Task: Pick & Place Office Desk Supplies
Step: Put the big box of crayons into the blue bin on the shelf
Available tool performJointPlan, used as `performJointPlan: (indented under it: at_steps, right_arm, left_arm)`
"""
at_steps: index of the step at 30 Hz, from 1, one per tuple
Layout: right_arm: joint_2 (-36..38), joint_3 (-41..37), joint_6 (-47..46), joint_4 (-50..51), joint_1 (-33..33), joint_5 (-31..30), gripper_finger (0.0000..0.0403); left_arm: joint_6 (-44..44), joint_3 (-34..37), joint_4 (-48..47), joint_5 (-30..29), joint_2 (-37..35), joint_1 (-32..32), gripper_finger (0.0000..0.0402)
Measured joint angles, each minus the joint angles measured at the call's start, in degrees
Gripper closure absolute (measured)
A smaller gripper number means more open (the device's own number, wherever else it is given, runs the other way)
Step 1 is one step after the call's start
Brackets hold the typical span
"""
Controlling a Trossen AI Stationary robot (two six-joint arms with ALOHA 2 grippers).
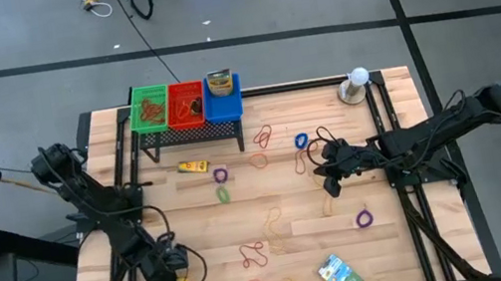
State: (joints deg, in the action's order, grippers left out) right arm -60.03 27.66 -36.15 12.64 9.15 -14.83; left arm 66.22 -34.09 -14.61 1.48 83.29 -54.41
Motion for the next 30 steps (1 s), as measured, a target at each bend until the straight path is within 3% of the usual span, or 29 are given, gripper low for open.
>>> performJointPlan:
  at_steps: [5, 12, 23, 30]
  right_arm:
    - [-0.01, 0.0, -0.01, 0.0, 0.0, -0.01, 0.0398]
    - [-0.02, 0.0, -0.01, 0.0, 0.0, 0.0, 0.0398]
    - [0.0, 0.0, -0.06, -0.02, 0.0, 0.0, 0.0398]
    - [-0.02, 0.0, -0.05, -0.07, 0.0, 0.0, 0.0398]
  left_arm:
    - [-0.75, 0.1, -0.29, -0.4, -0.66, 0.0, 0.0391]
    - [-1.07, 0.14, -2.47, -5.02, -4.94, 0.02, 0.0398]
    - [-7.05, -12.94, -29.01, -14.77, -9.57, 2.45, 0.0399]
    - [-12.95, -19.02, -36.99, -21.22, -9.6, 7.59, 0.04]
